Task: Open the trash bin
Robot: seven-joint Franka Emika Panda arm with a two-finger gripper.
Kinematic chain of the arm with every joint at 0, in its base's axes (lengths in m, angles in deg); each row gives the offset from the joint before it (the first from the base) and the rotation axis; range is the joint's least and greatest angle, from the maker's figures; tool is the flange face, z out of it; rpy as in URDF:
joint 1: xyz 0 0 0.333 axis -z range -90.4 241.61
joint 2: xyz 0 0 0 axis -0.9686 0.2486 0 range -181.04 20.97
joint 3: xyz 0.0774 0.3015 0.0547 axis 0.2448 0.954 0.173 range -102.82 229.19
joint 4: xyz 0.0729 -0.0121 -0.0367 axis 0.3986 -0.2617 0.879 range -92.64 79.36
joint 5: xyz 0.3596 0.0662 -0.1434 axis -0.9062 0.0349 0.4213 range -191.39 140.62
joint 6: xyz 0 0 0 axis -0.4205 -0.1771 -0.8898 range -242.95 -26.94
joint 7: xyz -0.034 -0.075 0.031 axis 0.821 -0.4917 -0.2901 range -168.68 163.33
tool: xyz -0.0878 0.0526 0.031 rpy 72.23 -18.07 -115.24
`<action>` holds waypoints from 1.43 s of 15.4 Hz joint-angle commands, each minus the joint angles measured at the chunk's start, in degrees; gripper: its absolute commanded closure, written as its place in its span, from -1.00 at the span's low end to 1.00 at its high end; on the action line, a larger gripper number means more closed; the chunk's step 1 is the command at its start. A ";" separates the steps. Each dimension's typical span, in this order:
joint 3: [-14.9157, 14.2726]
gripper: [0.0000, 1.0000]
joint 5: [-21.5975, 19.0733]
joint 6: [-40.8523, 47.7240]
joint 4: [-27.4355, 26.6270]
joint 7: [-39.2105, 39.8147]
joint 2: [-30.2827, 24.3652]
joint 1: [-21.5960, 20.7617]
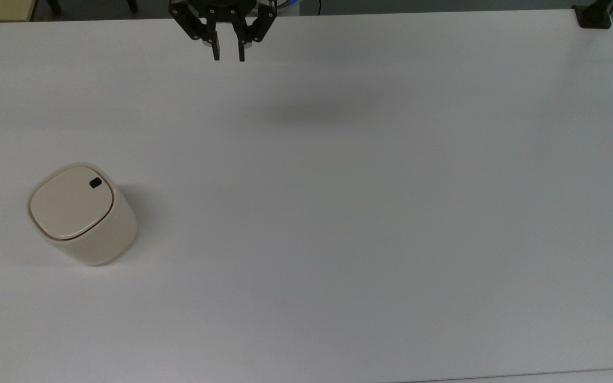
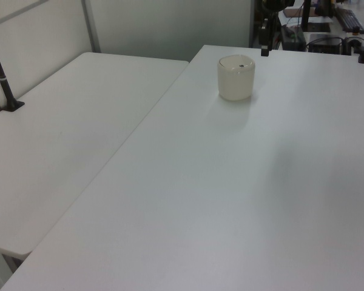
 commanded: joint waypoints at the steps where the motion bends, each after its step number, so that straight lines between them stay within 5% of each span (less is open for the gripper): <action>1: -0.34 1.00 -0.21 0.72 -1.22 1.12 -1.02 -0.19; 6: -0.43 1.00 -0.21 -4.02 -1.13 0.07 0.12 3.49; 14: -0.43 1.00 -0.65 -21.58 1.24 -3.36 9.78 14.13; 22: -0.43 1.00 -0.65 -35.31 1.15 -7.85 15.94 17.91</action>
